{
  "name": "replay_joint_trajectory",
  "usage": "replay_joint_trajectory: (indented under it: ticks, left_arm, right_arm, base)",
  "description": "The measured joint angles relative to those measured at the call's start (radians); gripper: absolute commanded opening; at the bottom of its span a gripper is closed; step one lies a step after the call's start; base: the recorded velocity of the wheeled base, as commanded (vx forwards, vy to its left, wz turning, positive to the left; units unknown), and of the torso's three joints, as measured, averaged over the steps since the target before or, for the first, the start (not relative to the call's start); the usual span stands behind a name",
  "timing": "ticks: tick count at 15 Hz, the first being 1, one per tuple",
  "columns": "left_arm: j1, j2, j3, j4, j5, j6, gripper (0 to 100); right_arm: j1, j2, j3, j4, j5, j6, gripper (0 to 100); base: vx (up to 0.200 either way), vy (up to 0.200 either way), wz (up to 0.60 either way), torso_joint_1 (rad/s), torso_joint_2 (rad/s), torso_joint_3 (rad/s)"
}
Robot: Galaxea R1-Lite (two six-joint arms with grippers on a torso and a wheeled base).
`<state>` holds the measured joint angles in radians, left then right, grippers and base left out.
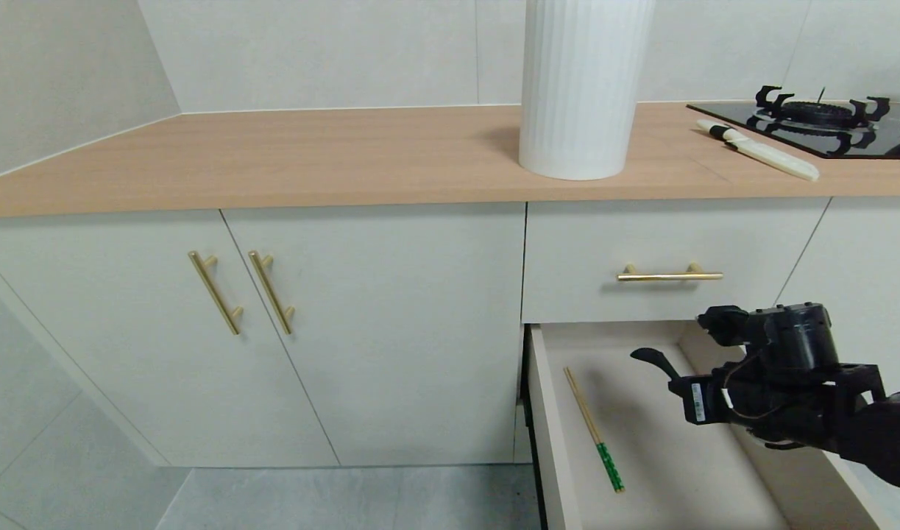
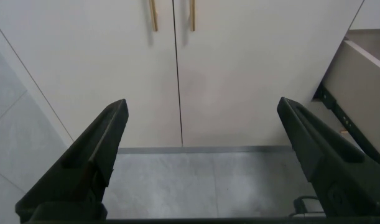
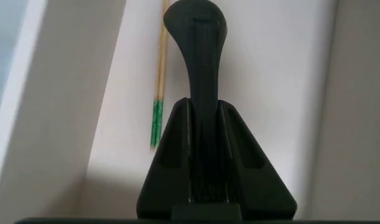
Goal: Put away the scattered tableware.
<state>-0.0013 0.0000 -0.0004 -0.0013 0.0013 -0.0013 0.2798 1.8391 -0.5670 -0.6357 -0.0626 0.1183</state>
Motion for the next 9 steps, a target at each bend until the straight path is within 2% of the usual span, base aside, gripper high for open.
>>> replay_joint_trajectory:
  ticks: [3, 5, 9]
  left_arm:
    - [0.0, 0.0, 0.0, 0.0, 0.0, 0.0, 100]
    - [0.0, 0.0, 0.0, 0.0, 0.0, 0.0, 100]
    - [0.0, 0.0, 0.0, 0.0, 0.0, 0.0, 100]
  right_arm:
    - [0.013, 0.15, 0.023, -0.205, -0.088, 0.018, 0]
    - [0.02, 0.239, 0.034, -0.288, -0.126, 0.02, 0]
    - [0.025, 0.367, 0.039, -0.326, -0.137, 0.02, 0]
  base:
    - [0.0, 0.0, 0.0, 0.0, 0.0, 0.0]
    - [0.0, 0.0, 0.0, 0.0, 0.0, 0.0]
    - [0.0, 0.0, 0.0, 0.0, 0.0, 0.0]
